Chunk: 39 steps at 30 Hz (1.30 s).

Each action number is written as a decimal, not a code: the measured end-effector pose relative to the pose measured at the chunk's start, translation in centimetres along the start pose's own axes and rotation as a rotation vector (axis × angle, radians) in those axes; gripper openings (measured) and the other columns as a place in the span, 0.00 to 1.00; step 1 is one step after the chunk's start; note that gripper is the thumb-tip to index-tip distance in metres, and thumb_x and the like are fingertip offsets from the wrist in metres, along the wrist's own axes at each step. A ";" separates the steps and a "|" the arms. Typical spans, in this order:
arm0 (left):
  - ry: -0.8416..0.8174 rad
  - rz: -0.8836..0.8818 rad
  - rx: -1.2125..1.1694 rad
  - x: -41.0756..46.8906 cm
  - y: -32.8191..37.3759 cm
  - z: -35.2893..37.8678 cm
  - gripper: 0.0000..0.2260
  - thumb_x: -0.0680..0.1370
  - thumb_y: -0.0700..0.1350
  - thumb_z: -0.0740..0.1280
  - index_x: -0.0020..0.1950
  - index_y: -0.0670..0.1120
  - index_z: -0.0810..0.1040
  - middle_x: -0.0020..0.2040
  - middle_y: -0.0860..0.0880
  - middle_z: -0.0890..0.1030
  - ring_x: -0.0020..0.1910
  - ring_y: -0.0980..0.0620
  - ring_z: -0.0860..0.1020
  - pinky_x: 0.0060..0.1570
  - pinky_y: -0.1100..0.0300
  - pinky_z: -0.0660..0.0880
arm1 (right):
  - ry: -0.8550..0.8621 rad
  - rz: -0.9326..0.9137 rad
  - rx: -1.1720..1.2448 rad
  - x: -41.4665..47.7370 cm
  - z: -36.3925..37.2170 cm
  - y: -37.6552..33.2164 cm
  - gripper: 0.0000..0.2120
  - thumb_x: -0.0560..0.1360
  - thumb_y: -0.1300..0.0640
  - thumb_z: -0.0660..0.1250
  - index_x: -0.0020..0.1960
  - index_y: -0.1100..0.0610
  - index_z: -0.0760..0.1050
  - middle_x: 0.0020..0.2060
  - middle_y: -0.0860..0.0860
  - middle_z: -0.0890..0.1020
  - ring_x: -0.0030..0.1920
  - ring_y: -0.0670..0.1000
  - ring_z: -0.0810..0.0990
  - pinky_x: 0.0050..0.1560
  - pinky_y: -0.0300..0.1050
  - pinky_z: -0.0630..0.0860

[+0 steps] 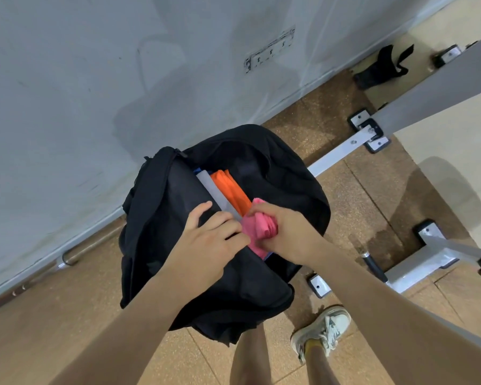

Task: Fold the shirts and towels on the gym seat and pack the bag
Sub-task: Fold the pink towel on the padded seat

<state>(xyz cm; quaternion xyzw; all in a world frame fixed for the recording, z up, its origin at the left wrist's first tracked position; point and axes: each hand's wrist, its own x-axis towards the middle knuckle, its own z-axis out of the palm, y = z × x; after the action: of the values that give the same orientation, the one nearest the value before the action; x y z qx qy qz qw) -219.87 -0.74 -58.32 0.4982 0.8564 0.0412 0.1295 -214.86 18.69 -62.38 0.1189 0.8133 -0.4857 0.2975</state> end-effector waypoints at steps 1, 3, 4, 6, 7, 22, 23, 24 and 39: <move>-0.003 -0.002 0.011 -0.1 0.1 -0.2 0.22 0.60 0.32 0.63 0.48 0.51 0.81 0.44 0.54 0.78 0.54 0.50 0.77 0.67 0.45 0.60 | 0.014 -0.007 -0.144 0.0 0.7 0.4 0.26 0.69 0.56 0.73 0.63 0.43 0.68 0.49 0.49 0.80 0.48 0.52 0.81 0.48 0.48 0.80; 0.001 -0.018 0.012 -0.4 0.2 -0.5 0.21 0.63 0.33 0.59 0.48 0.51 0.80 0.44 0.54 0.78 0.52 0.50 0.78 0.67 0.48 0.60 | 0.120 0.042 -0.465 0.0 1.7 1.2 0.25 0.72 0.51 0.70 0.64 0.44 0.63 0.45 0.51 0.80 0.45 0.56 0.81 0.41 0.49 0.77; 0.002 -0.034 0.005 -0.5 0.2 -0.7 0.21 0.65 0.33 0.56 0.48 0.51 0.80 0.43 0.54 0.77 0.52 0.50 0.78 0.66 0.49 0.61 | 0.160 0.080 -0.499 0.1 1.8 1.3 0.25 0.72 0.50 0.70 0.64 0.45 0.62 0.44 0.51 0.79 0.45 0.56 0.81 0.40 0.48 0.76; -0.006 -0.053 0.002 -0.8 0.2 -0.8 0.23 0.66 0.33 0.51 0.47 0.51 0.80 0.43 0.54 0.77 0.52 0.50 0.78 0.65 0.50 0.61 | 0.120 0.130 -0.305 0.5 1.6 1.1 0.24 0.68 0.49 0.74 0.60 0.47 0.67 0.43 0.50 0.80 0.44 0.54 0.80 0.41 0.48 0.77; -0.019 -0.055 0.004 -0.8 0.3 -0.7 0.23 0.66 0.33 0.51 0.47 0.51 0.80 0.43 0.54 0.77 0.52 0.50 0.78 0.65 0.50 0.61 | 0.056 0.130 -0.111 0.7 1.5 1.0 0.22 0.67 0.50 0.76 0.57 0.48 0.70 0.43 0.48 0.80 0.44 0.51 0.80 0.42 0.48 0.77; -0.263 -0.067 0.083 3.5 2.7 1.3 0.21 0.67 0.40 0.56 0.54 0.47 0.81 0.56 0.48 0.80 0.63 0.47 0.75 0.68 0.45 0.64 | -0.025 0.133 0.215 0.3 0.8 3.1 0.23 0.71 0.60 0.69 0.63 0.44 0.69 0.59 0.51 0.72 0.61 0.49 0.71 0.55 0.41 0.71; -0.261 -0.075 0.086 3.9 2.8 1.7 0.21 0.69 0.40 0.56 0.58 0.47 0.79 0.59 0.48 0.79 0.66 0.47 0.73 0.70 0.45 0.62 | 0.069 0.131 0.261 0.3 0.6 3.2 0.16 0.71 0.55 0.70 0.58 0.44 0.74 0.54 0.49 0.77 0.57 0.47 0.75 0.53 0.42 0.73; -0.253 -0.079 0.081 4.1 2.8 2.0 0.21 0.70 0.38 0.58 0.61 0.46 0.78 0.62 0.47 0.77 0.68 0.46 0.70 0.71 0.45 0.59 | 0.108 0.152 0.270 0.2 0.2 3.0 0.08 0.73 0.50 0.69 0.52 0.45 0.78 0.48 0.46 0.81 0.52 0.46 0.79 0.51 0.42 0.74; 0.148 -0.606 -0.482 2.7 4.7 -8.5 0.12 0.79 0.39 0.64 0.58 0.50 0.81 0.57 0.56 0.80 0.54 0.57 0.76 0.56 0.65 0.73 | 0.382 0.078 0.284 -11.6 -9.5 -7.3 0.18 0.82 0.51 0.57 0.71 0.47 0.67 0.64 0.39 0.73 0.63 0.38 0.70 0.61 0.35 0.65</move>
<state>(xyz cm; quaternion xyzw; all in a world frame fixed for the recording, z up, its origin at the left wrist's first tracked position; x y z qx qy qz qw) -219.43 4.43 -49.69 0.1737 0.9374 0.2368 0.1870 -212.64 24.36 -46.82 0.2807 0.7730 -0.5521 0.1372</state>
